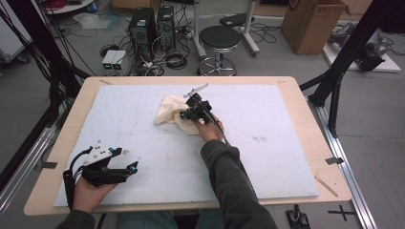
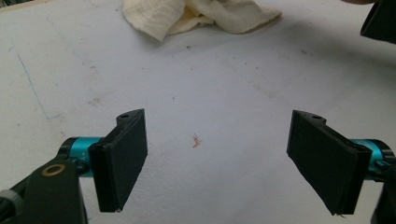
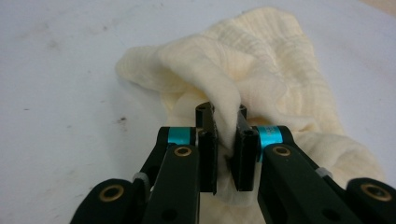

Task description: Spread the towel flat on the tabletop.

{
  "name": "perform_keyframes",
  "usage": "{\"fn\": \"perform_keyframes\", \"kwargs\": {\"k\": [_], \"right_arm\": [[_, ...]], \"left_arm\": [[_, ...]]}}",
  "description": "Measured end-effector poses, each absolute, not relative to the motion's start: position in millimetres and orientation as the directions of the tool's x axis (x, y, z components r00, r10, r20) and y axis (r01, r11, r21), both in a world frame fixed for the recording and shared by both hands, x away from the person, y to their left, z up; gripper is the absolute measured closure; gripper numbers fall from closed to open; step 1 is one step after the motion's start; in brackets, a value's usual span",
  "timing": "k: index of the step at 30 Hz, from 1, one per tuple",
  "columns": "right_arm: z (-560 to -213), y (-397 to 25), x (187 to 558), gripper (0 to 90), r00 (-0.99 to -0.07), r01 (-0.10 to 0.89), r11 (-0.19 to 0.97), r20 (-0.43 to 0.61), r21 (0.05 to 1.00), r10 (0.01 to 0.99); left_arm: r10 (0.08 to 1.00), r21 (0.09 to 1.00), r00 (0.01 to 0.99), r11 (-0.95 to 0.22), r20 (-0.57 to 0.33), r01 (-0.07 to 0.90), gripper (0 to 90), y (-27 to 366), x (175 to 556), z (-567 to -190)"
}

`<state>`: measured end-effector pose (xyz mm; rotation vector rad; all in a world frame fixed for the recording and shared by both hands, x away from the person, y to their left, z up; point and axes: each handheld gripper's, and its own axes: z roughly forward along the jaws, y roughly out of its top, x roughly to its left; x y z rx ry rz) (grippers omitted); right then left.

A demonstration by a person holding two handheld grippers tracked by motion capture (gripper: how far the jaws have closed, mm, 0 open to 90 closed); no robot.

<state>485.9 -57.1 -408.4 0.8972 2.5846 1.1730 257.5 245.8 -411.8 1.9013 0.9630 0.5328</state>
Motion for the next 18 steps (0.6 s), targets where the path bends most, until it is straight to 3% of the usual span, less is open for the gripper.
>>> {"fn": "perform_keyframes", "kwargs": {"k": [18], "right_arm": [[-341.3, -96.3, 442.8, 83.7, -0.850, 0.419, 0.504, 0.130, 0.756, 0.511]], "left_arm": [[0.793, 0.870, 0.610, -0.292, -0.012, 0.397, 20.9, 241.3, 253.5, -411.4]]}}
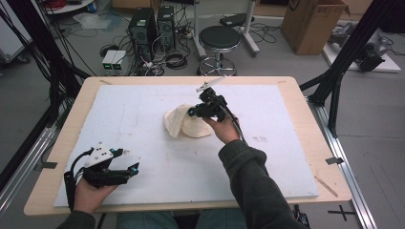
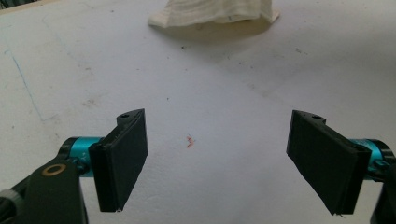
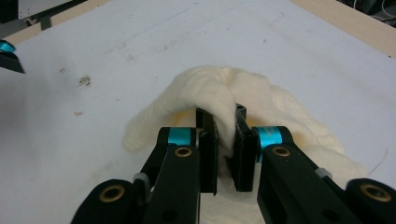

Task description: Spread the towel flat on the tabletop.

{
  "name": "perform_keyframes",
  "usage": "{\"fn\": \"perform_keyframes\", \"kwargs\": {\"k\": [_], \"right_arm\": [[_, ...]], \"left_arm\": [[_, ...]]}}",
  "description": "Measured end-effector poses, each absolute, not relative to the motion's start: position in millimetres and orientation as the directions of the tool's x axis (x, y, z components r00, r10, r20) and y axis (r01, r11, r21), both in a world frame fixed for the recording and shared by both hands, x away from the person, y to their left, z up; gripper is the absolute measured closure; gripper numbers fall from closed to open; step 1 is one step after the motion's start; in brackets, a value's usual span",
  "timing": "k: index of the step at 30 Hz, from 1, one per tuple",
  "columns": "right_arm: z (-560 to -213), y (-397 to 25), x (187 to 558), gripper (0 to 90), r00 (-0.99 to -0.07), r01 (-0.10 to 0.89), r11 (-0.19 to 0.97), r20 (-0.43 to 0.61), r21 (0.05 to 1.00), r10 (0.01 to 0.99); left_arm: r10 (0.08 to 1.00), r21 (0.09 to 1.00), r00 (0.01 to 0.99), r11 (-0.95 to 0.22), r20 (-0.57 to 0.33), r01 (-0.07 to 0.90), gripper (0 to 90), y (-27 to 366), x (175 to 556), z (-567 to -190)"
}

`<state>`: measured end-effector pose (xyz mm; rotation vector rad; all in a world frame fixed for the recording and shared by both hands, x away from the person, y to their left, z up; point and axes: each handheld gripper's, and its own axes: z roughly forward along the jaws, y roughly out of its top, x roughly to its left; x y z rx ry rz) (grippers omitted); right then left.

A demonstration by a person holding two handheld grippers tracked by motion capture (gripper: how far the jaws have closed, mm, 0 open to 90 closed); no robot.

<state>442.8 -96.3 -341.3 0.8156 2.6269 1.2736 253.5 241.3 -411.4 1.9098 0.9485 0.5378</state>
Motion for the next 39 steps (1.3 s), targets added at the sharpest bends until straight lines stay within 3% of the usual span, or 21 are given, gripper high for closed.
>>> {"fn": "perform_keyframes", "kwargs": {"k": [11, 17, 33, 39], "right_arm": [[-309.0, -110.7, 392.5, 83.6, -0.888, 0.362, 0.534, 0.108, 0.764, 0.448], [-308.5, -112.3, 369.3, 83.4, -0.909, 0.338, 0.556, 0.111, 0.759, 0.401], [-394.0, -89.5, 428.4, 81.4, -0.828, 0.473, 0.572, 0.117, 0.670, 0.548], [-401.8, -90.2, 431.9, 66.7, -0.824, 0.492, 0.549, 0.158, 0.676, 0.544]], "left_arm": [[0.784, 0.875, 0.620, -0.296, -0.006, 0.384, 20.9, 237.6, 249.6, -410.3], [0.779, 0.875, 0.627, -0.302, -0.003, 0.378, 20.9, 234.4, 249.1, -409.8], [0.772, 0.872, 0.636, -0.309, -0.004, 0.380, 20.9, 232.8, 252.2, -410.9], [0.771, 0.871, 0.637, -0.313, 0.002, 0.377, 20.9, 233.6, 253.1, -411.3]]}}
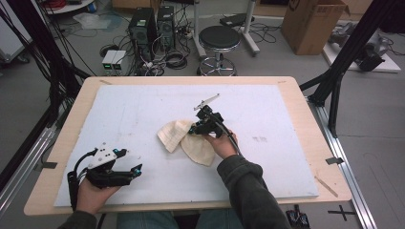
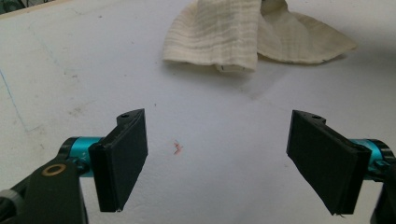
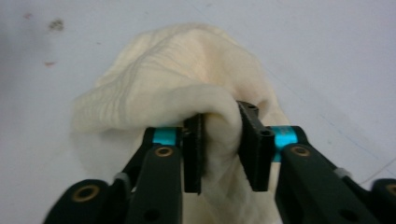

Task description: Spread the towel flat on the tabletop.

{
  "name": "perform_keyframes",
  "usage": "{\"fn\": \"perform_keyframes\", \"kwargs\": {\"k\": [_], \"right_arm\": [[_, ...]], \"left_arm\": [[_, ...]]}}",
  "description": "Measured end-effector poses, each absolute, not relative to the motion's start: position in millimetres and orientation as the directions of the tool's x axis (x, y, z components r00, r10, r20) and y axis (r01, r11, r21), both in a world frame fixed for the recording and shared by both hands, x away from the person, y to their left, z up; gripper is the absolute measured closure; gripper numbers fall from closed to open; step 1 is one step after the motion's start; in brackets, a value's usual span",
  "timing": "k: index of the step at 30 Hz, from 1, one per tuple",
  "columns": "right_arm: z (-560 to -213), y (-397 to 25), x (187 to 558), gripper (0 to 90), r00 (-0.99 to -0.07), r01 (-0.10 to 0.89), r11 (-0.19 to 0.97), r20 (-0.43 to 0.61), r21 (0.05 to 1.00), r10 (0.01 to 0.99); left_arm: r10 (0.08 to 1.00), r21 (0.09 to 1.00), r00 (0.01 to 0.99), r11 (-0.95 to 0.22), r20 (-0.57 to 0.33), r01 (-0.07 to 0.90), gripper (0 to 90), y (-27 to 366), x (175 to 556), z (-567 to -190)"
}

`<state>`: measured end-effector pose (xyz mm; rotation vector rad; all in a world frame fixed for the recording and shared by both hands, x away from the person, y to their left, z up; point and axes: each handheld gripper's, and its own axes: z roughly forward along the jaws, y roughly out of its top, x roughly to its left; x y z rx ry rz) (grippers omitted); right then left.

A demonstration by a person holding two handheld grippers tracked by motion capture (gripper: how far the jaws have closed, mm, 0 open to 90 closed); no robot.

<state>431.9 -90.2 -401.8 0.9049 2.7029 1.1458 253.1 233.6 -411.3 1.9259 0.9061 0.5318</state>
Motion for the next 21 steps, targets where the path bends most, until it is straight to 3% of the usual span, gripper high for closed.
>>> {"fn": "perform_keyframes", "kwargs": {"k": [1, 7, 16, 21], "right_arm": [[-395.2, -92.4, 427.0, 59.8, -0.837, 0.466, 0.544, 0.151, 0.698, 0.525], [-375.2, -105.6, 407.5, 49.2, -0.859, 0.410, 0.518, 0.126, 0.751, 0.497], [-364.2, -139.4, 372.8, 48.9, -0.879, 0.347, 0.503, 0.089, 0.791, 0.468], [-374.7, -151.5, 353.4, 53.0, -0.891, 0.327, 0.497, 0.086, 0.804, 0.446]], "left_arm": [[0.770, 0.871, 0.638, -0.312, -0.002, 0.379, 20.9, 233.2, 253.0, -411.4], [0.766, 0.872, 0.642, -0.315, 0.000, 0.376, 20.9, 229.7, 252.3, -410.5], [0.755, 0.899, 0.655, -0.256, -0.043, 0.354, 23.0, 219.8, 255.7, -405.5], [0.723, 0.894, 0.689, -0.272, -0.055, 0.357, 33.9, 207.5, 261.8, -405.6]]}}
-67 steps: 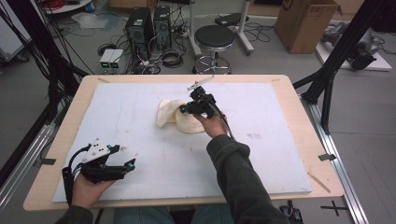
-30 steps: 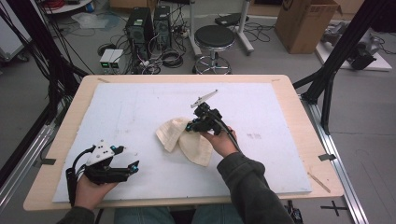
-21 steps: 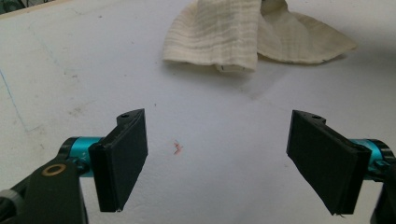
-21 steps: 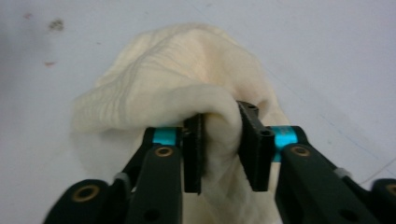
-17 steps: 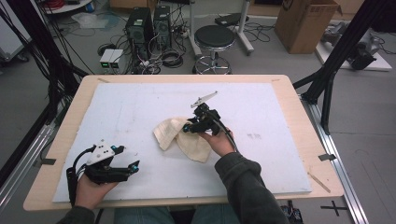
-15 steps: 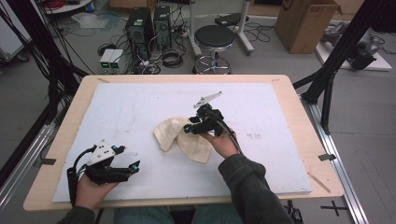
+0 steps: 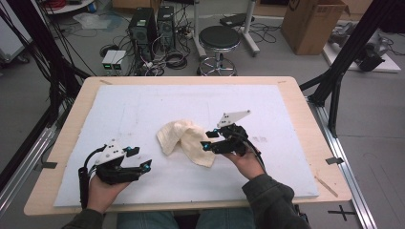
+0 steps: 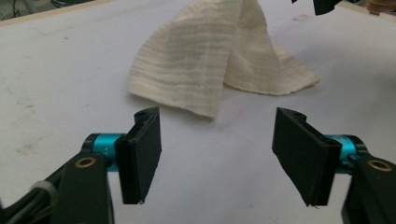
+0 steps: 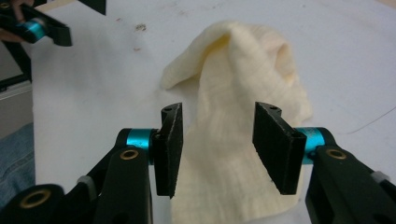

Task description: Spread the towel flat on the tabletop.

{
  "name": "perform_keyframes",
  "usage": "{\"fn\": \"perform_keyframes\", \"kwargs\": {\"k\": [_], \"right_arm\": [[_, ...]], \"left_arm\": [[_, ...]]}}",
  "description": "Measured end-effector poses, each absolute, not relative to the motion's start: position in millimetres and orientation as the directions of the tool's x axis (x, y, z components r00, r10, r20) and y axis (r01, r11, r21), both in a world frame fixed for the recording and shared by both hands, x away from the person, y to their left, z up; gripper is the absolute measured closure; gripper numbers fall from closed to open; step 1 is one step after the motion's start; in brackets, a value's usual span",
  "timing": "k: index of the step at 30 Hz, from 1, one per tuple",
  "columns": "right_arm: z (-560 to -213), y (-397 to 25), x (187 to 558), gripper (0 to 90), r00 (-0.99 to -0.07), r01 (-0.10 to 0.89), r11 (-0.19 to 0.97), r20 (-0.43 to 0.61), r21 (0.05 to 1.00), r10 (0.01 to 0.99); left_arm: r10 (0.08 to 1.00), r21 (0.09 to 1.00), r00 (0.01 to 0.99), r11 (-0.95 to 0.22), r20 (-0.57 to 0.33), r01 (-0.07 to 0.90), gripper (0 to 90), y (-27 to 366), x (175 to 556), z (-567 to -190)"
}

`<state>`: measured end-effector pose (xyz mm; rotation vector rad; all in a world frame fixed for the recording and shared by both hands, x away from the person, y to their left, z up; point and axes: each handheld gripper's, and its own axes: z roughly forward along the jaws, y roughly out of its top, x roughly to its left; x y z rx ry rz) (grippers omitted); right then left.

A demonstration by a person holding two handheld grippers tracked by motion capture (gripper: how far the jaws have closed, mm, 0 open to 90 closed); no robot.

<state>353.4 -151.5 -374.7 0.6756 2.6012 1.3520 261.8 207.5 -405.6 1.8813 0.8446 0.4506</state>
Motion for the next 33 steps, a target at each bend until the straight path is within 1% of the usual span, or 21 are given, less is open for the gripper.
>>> {"fn": "perform_keyframes", "kwargs": {"k": [4, 5, 7, 8, 12, 16, 19, 21, 22, 23, 24, 25, 27, 28, 29, 31, 33], "right_arm": [[-387.9, -155.2, 344.0, 54.7, -0.897, 0.328, 0.510, 0.092, 0.795, 0.433], [-391.6, -155.5, 342.7, 55.0, -0.901, 0.322, 0.512, 0.091, 0.796, 0.424], [-405.0, -155.5, 338.4, 55.1, -0.903, 0.326, 0.517, 0.100, 0.792, 0.417], [-405.0, -155.5, 338.4, 55.1, -0.903, 0.326, 0.517, 0.100, 0.792, 0.417], [-422.4, -152.3, 334.1, 58.0, -0.909, 0.344, 0.549, 0.123, 0.762, 0.399], [-428.5, -148.1, 335.7, 60.7, -0.917, 0.337, 0.581, 0.117, 0.741, 0.382], [-433.9, -145.5, 337.4, 60.9, -0.917, 0.339, 0.605, 0.110, 0.720, 0.383], [-436.6, -142.6, 337.7, 62.7, -0.918, 0.334, 0.628, 0.091, 0.703, 0.386], [-438.7, -141.0, 338.0, 64.4, -0.923, 0.317, 0.643, 0.071, 0.697, 0.378], [-439.0, -140.6, 337.7, 66.5, -0.924, 0.309, 0.643, 0.059, 0.701, 0.379], [-439.1, -140.7, 338.3, 68.5, -0.923, 0.306, 0.643, 0.054, 0.702, 0.380], [-438.9, -141.4, 338.6, 70.6, -0.921, 0.316, 0.642, 0.063, 0.698, 0.385], [-439.0, -142.6, 340.6, 75.4, -0.919, 0.321, 0.637, 0.066, 0.701, 0.390], [-438.6, -143.2, 341.1, 79.3, -0.918, 0.324, 0.637, 0.071, 0.699, 0.389], [-438.7, -143.9, 342.3, 84.4, -0.922, 0.322, 0.635, 0.081, 0.702, 0.378], [-437.4, -144.8, 341.7, 85.8, -0.924, 0.321, 0.634, 0.084, 0.703, 0.374], [-432.2, -145.6, 338.0, 86.2, -0.932, 0.296, 0.631, 0.072, 0.717, 0.355]], "left_arm": [[0.717, 0.882, 0.696, -0.309, -0.028, 0.354, 42.1, 193.8, 267.6, -408.8], [0.717, 0.880, 0.697, -0.315, -0.025, 0.356, 42.9, 189.7, 269.5, -410.1], [0.715, 0.876, 0.699, -0.329, -0.013, 0.353, 43.3, 181.7, 273.3, -412.7], [0.715, 0.876, 0.699, -0.334, -0.006, 0.349, 43.3, 178.4, 274.8, -413.8], [0.714, 0.856, 0.699, -0.374, 0.021, 0.357, 39.8, 161.2, 287.1, -421.3], [0.724, 0.844, 0.690, -0.373, 0.006, 0.384, 41.7, 152.0, 301.3, -427.9], [0.731, 0.829, 0.682, -0.369, -0.020, 0.420, 44.2, 146.4, 311.7, -432.6], [0.744, 0.813, 0.668, -0.391, 0.003, 0.432, 45.5, 142.1, 316.6, -434.4], [0.747, 0.811, 0.665, -0.391, 0.003, 0.436, 47.1, 140.8, 319.0, -435.1], [0.748, 0.810, 0.664, -0.394, 0.009, 0.433, 51.1, 140.7, 320.9, -435.3], [0.752, 0.807, 0.659, -0.398, 0.015, 0.435, 56.7, 140.7, 322.5, -435.4], [0.754, 0.804, 0.656, -0.403, 0.020, 0.438, 64.9, 141.1, 324.4, -435.4], [0.751, 0.802, 0.660, -0.403, 0.015, 0.440, 74.5, 143.9, 326.9, -433.7], [0.751, 0.803, 0.661, -0.404, 0.017, 0.438, 78.0, 145.3, 326.8, -431.7], [0.748, 0.804, 0.663, -0.402, 0.013, 0.438, 80.7, 146.6, 326.1, -429.2], [0.734, 0.806, 0.678, -0.417, 0.025, 0.421, 83.0, 150.3, 323.1, -422.6], [0.721, 0.807, 0.692, -0.432, 0.042, 0.402, 83.1, 156.0, 319.6, -414.4]]}}
